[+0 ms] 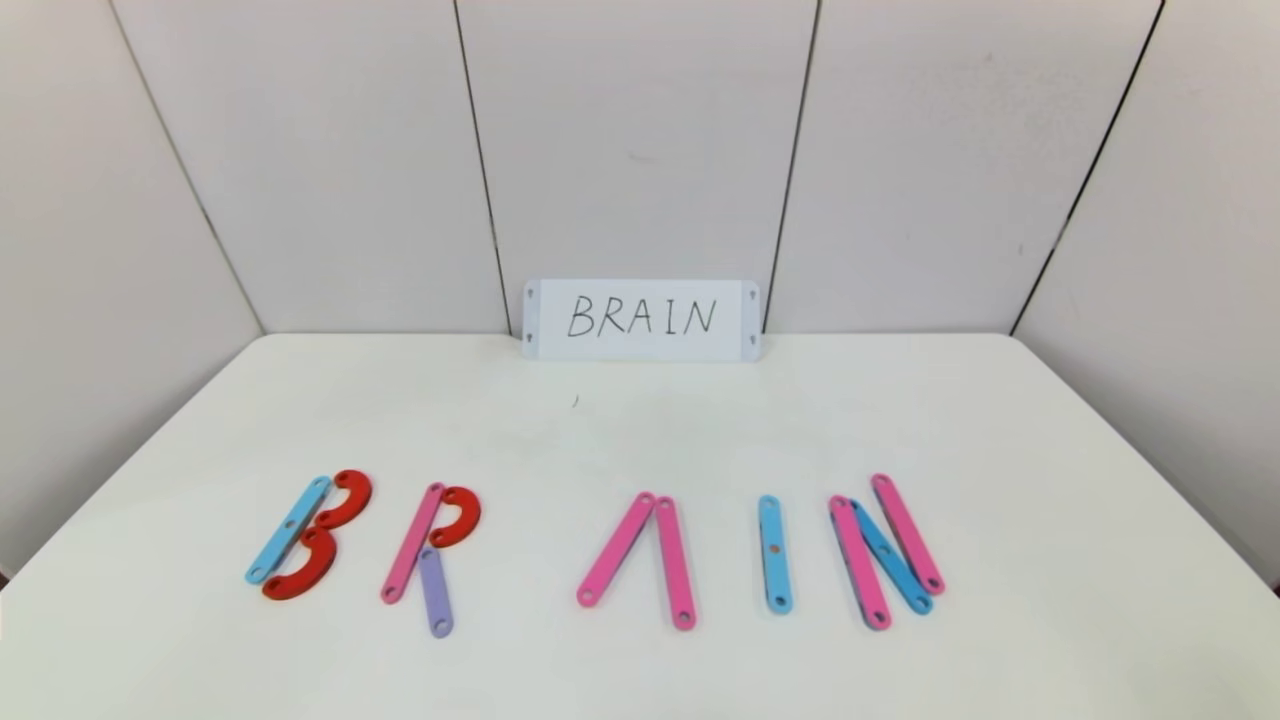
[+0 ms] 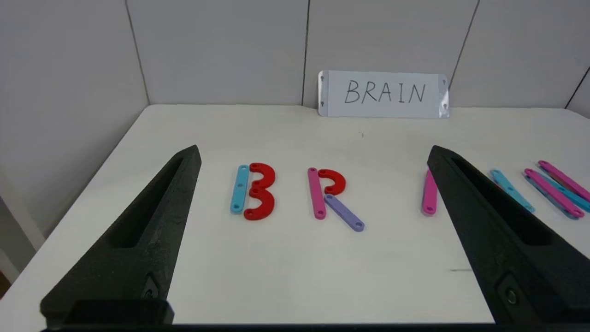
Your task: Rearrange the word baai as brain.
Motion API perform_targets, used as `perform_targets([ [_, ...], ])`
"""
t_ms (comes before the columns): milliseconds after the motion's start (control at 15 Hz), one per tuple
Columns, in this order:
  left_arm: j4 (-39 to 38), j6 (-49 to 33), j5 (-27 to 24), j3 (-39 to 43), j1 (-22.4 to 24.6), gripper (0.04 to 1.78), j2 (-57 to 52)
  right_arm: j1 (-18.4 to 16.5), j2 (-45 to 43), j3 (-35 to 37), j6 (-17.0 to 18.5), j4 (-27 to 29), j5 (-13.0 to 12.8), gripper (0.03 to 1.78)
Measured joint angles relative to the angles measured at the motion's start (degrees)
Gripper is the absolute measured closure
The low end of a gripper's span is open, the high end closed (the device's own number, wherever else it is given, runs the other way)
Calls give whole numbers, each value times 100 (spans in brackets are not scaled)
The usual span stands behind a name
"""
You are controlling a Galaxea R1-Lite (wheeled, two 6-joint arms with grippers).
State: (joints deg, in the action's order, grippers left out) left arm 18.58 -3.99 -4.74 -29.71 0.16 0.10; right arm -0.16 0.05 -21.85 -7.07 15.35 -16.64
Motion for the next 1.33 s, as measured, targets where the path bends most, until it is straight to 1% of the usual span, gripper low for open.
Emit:
perform_targets([
  [67,-568,123,1,364,0,9,0,0,0,645,-95,-805,94,13],
  [200,-1674,258,11,1040,0,9,0,-2,0,1609,-345,-2298,344,13],
  [267,-2127,315,12,1337,0,9,0,-5,0,1891,-434,-2849,441,12],
  [333,-2571,401,41,1641,0,9,0,-5,0,2033,-480,-3194,477,12],
  [467,-3310,572,146,2197,0,9,0,0,0,2149,-508,-3271,507,13],
  [600,-3867,729,169,2662,0,9,0,0,0,2177,-489,-2965,532,13],
  [667,-4007,773,169,2815,0,9,0,0,0,2180,-461,-2758,625,12],
  [733,-4031,789,177,2896,0,9,1,-2,0,2185,-443,-2582,713,12],
  [933,-3825,814,180,2964,0,9,1,-2,0,2185,-404,-2422,957,12],
  [1067,-3605,749,310,2968,0,9,0,0,0,2185,-211,-2311,1190,12],
  [1200,-3426,705,518,2971,0,9,-2,0,0,2185,24,-2239,1337,13],
  [1267,-3332,694,536,2971,0,9,-2,0,0,2185,71,-2178,1410,12],
  [1333,-3412,734,521,2971,0,9,0,-2,-2,2185,74,-2136,1449,12],
])
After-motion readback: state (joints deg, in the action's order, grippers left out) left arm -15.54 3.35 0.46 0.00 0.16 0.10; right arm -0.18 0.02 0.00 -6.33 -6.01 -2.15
